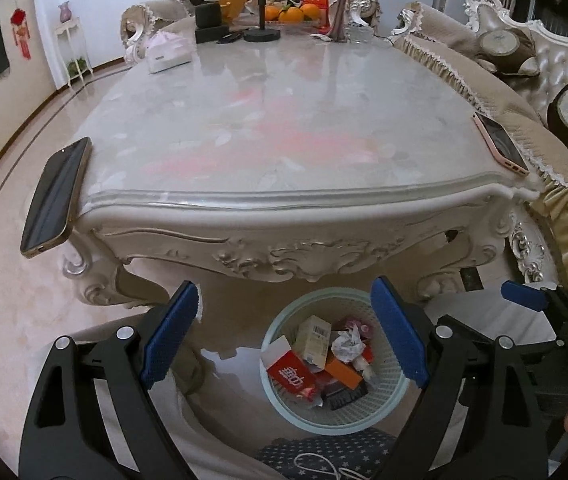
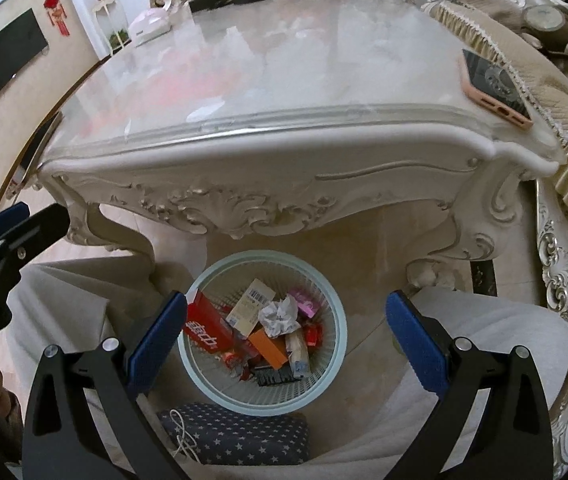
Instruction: Collect trash
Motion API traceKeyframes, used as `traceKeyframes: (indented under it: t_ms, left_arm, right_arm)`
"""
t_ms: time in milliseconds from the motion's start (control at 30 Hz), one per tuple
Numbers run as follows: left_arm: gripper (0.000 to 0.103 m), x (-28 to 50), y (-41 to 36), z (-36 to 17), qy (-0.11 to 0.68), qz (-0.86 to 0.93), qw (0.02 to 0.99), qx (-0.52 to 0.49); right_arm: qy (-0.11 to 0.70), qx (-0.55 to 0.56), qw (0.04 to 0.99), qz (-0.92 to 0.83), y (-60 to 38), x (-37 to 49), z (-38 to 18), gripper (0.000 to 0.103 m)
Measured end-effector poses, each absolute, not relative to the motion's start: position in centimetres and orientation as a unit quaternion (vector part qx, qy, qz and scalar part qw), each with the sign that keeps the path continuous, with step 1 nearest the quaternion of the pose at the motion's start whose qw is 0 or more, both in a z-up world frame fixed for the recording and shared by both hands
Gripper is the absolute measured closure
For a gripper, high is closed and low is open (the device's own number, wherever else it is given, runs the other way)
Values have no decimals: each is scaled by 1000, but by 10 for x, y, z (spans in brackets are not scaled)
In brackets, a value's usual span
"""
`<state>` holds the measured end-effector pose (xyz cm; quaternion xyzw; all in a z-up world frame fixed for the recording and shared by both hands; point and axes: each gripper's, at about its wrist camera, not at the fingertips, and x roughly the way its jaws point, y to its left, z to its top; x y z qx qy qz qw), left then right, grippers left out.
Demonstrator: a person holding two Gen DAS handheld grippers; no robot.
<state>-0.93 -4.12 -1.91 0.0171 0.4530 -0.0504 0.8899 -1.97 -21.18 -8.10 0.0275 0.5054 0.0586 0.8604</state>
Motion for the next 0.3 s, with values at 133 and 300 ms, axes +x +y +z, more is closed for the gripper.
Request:
traceKeyframes:
  t_ms: [133, 300]
  left_arm:
    - [17, -6, -43, -19, 459, -78, 885, 2]
    - [17, -7, -41, -19, 456, -66, 887, 5]
  right_arm:
    - [497, 31, 866, 50, -214, -20, -78, 8]
    - [503, 37, 862, 50, -216, -19, -82, 8]
